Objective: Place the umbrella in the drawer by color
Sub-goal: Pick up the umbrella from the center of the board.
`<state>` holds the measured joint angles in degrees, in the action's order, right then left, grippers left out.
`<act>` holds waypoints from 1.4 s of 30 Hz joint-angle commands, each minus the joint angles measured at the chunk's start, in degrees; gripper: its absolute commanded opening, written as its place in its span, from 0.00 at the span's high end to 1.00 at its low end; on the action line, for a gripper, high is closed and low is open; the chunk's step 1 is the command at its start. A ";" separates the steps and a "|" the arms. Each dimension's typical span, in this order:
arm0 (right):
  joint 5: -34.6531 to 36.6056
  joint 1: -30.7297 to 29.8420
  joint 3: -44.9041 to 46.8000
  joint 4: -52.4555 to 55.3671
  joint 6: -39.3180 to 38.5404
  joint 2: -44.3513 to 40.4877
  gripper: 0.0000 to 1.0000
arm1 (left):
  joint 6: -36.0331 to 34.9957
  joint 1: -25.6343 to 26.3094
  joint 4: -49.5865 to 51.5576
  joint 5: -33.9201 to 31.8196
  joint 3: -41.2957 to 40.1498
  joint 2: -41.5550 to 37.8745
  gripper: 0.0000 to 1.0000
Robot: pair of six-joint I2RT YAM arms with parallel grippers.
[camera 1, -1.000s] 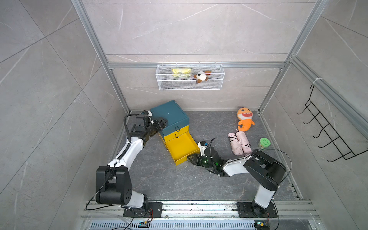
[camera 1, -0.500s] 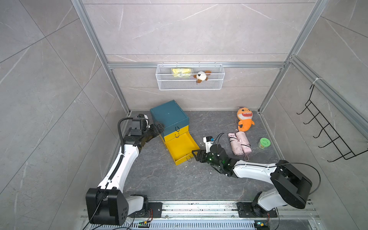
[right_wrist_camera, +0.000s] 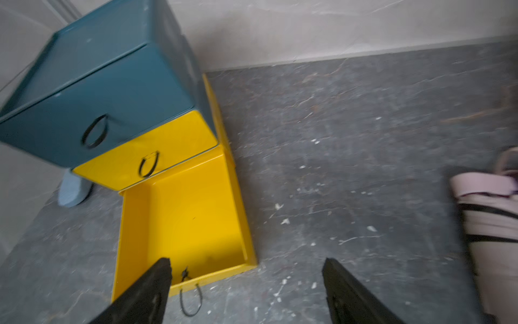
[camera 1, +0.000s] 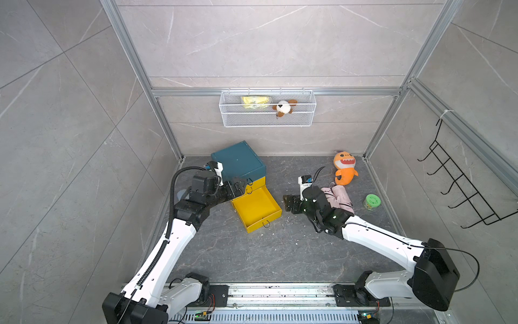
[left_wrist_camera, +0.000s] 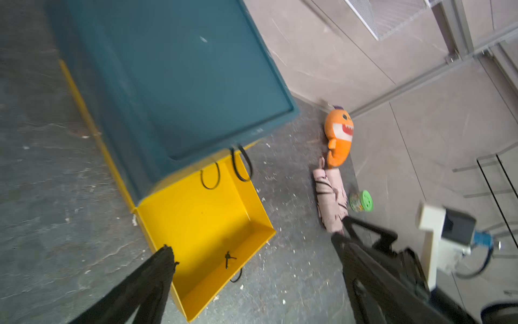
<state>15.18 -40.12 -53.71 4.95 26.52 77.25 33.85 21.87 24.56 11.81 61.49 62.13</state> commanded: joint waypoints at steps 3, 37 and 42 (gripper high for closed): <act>1.26 6.68 -6.12 12.73 -3.75 1.85 0.13 | -4.17 8.70 -1.31 -0.77 0.88 2.62 0.04; -3.41 31.54 -14.97 17.63 -4.38 27.37 0.16 | -4.37 22.07 -11.55 2.25 -2.69 14.86 0.03; -5.26 31.57 -16.72 18.58 -4.20 29.45 0.17 | -4.45 22.08 -11.72 2.22 -2.87 14.93 0.02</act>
<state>11.16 -8.64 -68.49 22.52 22.63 105.80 30.85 43.79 14.72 13.61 58.85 76.60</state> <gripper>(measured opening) 0.832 0.975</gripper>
